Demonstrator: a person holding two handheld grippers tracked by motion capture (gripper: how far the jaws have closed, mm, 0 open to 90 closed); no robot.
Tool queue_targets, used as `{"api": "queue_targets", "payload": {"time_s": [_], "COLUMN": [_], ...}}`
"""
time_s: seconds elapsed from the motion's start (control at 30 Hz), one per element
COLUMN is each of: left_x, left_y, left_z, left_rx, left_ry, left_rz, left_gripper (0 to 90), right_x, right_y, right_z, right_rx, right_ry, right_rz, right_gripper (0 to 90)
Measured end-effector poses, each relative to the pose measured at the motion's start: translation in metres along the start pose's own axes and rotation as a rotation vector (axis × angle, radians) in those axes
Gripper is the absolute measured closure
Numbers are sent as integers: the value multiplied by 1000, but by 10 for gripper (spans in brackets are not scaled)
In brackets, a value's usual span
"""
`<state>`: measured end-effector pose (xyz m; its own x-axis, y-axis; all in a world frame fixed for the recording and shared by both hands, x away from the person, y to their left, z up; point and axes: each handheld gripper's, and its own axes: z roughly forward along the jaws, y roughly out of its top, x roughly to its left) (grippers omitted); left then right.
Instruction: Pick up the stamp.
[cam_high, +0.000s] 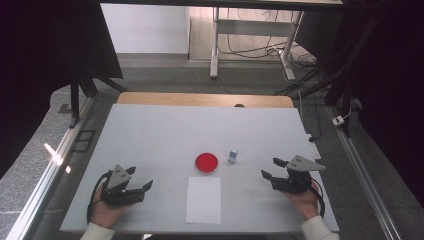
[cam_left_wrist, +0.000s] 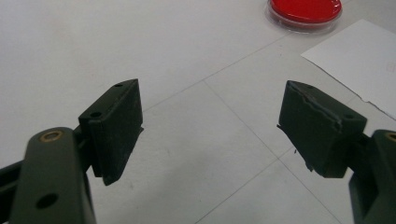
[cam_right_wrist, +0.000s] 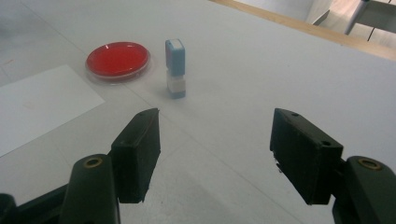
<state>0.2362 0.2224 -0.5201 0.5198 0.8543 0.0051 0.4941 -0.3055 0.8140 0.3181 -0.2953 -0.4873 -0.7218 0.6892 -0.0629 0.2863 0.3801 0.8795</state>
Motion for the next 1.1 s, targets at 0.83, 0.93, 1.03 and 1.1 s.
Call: {"api": "queue_targets", "payload": {"time_s": [0.83,0.93,1.03,1.1], "left_x": [-8,-8,-7,-7], "left_y": [4,5,4,4], "left_z": [10,10,10,10], "left_rx": [23,24,25,26], "left_ry": [-5,-3,1,0], "left_rz": [14,16,9,9], "left_gripper": [218,218,218,218], "right_x": [5,3,3,3], "right_y": [56,61,67,70], "right_z": [15,18,24,27], "right_rx": [10,35,53,52], "right_ry": [63,80,90,96], "right_rz": [-53,-49,-57,-63], "right_gripper": [333,332,333,333]}}
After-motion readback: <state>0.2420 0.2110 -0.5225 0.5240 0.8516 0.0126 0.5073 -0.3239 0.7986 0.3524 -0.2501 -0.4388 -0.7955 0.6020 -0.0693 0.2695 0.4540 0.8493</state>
